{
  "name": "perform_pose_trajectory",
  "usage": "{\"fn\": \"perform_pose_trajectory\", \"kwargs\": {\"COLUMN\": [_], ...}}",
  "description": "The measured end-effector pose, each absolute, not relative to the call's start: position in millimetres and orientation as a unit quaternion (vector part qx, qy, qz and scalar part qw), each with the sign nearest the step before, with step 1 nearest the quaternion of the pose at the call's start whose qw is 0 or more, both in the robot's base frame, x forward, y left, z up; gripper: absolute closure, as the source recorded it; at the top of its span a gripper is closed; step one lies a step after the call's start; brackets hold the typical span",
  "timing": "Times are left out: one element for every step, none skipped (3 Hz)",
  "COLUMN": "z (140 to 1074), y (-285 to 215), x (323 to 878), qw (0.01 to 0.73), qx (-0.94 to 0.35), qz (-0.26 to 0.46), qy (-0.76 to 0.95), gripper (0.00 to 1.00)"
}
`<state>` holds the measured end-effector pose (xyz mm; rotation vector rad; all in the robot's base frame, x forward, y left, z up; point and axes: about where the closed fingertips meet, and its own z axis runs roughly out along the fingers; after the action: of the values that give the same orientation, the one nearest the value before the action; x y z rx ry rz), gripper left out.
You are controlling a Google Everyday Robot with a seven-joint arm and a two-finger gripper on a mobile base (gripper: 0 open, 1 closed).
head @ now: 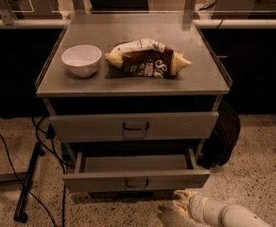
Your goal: Close middle drawer
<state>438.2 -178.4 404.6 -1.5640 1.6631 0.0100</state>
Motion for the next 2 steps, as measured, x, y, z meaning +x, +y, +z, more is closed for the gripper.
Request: {"fn": "perform_pose_trajectory", "kwargs": {"z": [399, 386], "y": [-177, -177], "x": [441, 451], "qw": [0.415, 0.416], "qx": [-0.625, -0.62], "qz": [0.016, 0.038], "qy": [0.661, 0.664], "gripper": [0.89, 1.0]}}
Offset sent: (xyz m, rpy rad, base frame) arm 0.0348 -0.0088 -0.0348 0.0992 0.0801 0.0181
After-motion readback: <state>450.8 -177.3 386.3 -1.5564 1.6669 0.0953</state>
